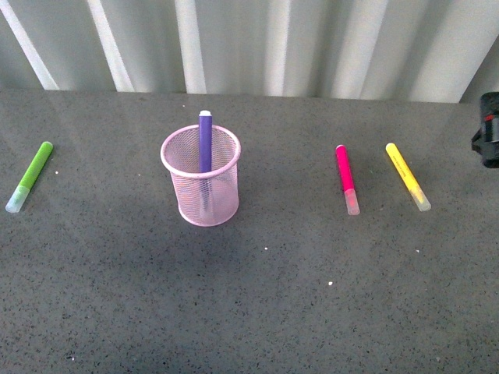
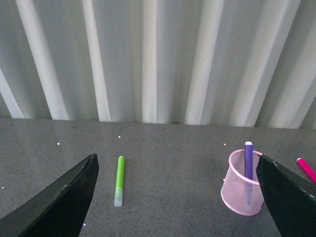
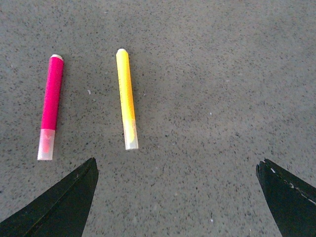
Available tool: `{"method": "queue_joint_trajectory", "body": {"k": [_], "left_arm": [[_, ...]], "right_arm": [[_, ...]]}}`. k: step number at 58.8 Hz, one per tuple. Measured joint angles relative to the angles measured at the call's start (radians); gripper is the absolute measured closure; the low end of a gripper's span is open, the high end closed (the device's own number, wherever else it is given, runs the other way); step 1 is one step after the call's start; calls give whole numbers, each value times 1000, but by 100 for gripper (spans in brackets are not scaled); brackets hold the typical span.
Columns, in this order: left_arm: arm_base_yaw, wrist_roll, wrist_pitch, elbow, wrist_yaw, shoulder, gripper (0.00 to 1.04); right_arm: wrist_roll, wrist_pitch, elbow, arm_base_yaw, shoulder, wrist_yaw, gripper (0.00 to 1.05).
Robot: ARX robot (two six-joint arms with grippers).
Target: Insert purple and pink pens into pink cup
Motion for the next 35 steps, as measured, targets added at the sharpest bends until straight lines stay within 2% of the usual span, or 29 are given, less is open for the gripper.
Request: {"method": "queue_joint_trajectory", "body": {"k": [10, 27, 35], "left_arm": [[0, 0, 0, 0, 0, 0, 7], [0, 0, 0, 0, 0, 0, 7], [0, 0, 0, 0, 0, 0, 7]], "right_arm": [[-24, 56, 70, 59, 135, 22, 7], [13, 63, 189, 114, 282, 42, 7], [21, 59, 228, 135, 338, 19, 7]]}}
